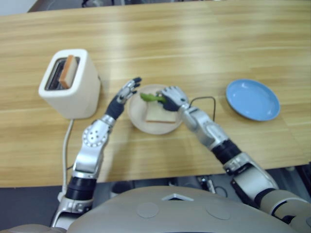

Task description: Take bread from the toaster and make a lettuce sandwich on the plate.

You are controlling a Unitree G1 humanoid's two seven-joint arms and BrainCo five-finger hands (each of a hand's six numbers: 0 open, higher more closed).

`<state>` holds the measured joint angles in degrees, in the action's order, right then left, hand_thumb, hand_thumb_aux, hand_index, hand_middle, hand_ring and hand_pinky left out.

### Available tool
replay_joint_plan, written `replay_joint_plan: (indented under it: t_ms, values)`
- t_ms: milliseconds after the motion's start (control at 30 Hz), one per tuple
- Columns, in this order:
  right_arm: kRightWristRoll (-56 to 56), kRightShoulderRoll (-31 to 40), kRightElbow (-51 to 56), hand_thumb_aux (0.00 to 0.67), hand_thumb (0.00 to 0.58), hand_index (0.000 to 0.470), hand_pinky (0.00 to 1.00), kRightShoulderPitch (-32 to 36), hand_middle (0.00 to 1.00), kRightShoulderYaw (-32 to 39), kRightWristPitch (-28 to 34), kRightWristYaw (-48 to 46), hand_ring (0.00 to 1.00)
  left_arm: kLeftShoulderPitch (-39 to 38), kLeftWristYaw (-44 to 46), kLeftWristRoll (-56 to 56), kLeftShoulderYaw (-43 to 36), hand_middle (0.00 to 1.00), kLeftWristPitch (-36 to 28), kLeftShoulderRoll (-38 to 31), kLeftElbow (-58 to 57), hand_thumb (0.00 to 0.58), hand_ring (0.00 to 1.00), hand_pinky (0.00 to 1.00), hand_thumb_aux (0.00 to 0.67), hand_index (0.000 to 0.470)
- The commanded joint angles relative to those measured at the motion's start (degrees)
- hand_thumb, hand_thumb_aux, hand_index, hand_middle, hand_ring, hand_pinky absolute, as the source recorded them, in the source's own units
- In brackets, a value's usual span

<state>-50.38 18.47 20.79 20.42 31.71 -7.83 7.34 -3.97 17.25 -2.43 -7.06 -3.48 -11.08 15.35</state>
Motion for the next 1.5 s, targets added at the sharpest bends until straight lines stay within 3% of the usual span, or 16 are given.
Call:
replay_joint_plan:
  t_ms: [33, 300, 333, 400, 433, 467, 933, 1233, 1500]
  values:
    - [-1.21, 1.74, -0.03, 0.670, 0.580, 0.460, 1.00, -1.21, 1.00, 0.77, -0.22, -0.74, 1.00, -0.21, 0.08, 0.42, 0.12, 0.00, -0.05, -0.48, -1.10, 0.000, 0.00, 0.00, 0.000, 0.000]
    - [-1.79, 5.53, -6.22, 0.670, 0.580, 0.460, 1.00, -3.49, 1.00, 0.09, 0.57, -5.05, 1.00, -0.15, -0.13, 0.58, 0.22, 0.00, 0.00, -0.49, -1.32, 0.000, 0.00, 0.00, 0.000, 0.000]
    - [-1.85, 5.76, -6.98, 0.397, 0.484, 0.272, 0.71, -3.67, 0.71, 0.00, 0.80, -5.58, 0.71, -0.13, -0.10, 0.55, 0.29, 0.00, 0.04, -0.55, -1.39, 0.000, 0.00, 0.00, 0.000, 0.000]
    - [-2.17, 6.38, -8.86, 0.397, 0.484, 0.272, 0.71, -4.00, 0.71, -0.30, 1.45, -6.68, 0.71, -0.11, -0.05, 0.57, 0.30, 0.00, 0.07, -0.62, -1.45, 0.000, 0.00, 0.00, 0.000, 0.000]
    - [-2.14, 6.57, -9.76, 0.271, 0.374, 0.186, 0.14, -4.09, 0.14, -0.49, 1.68, -7.29, 0.14, -0.10, 0.00, 0.53, 0.38, 0.00, 0.10, -0.69, -1.49, 0.000, 0.00, 0.00, 0.000, 0.000]
    - [-2.06, 6.74, -10.46, 0.000, 0.000, 0.000, 0.00, -4.15, 0.00, -0.66, 1.87, -7.81, 0.00, -0.09, 0.01, 0.54, 0.42, 0.00, 0.10, -0.75, -1.52, 0.000, 0.00, 0.00, 0.000, 0.000]
    - [-1.55, 11.23, -18.08, 0.000, 0.000, 0.000, 0.00, -6.39, 0.00, -3.05, 3.85, -15.23, 0.00, -0.30, 0.17, 0.30, 0.58, 0.00, -0.05, -1.51, -1.29, 0.000, 0.00, 0.00, 0.000, 0.000]
    - [1.17, 18.57, -34.61, 0.000, 0.000, 0.000, 0.00, -12.31, 0.00, -17.45, 8.46, -18.37, 0.00, 1.63, -0.28, -0.55, 5.39, 0.00, -0.57, -4.25, 2.53, 0.000, 0.00, 0.00, 0.000, 0.000]
    - [3.89, 16.53, -44.30, 0.000, 0.000, 0.000, 0.00, -15.97, 0.00, -26.17, 12.22, -19.74, 0.00, 7.20, 2.84, -3.13, 18.13, 0.00, -2.95, -15.69, 16.60, 0.000, 0.00, 0.00, 0.000, 0.000]
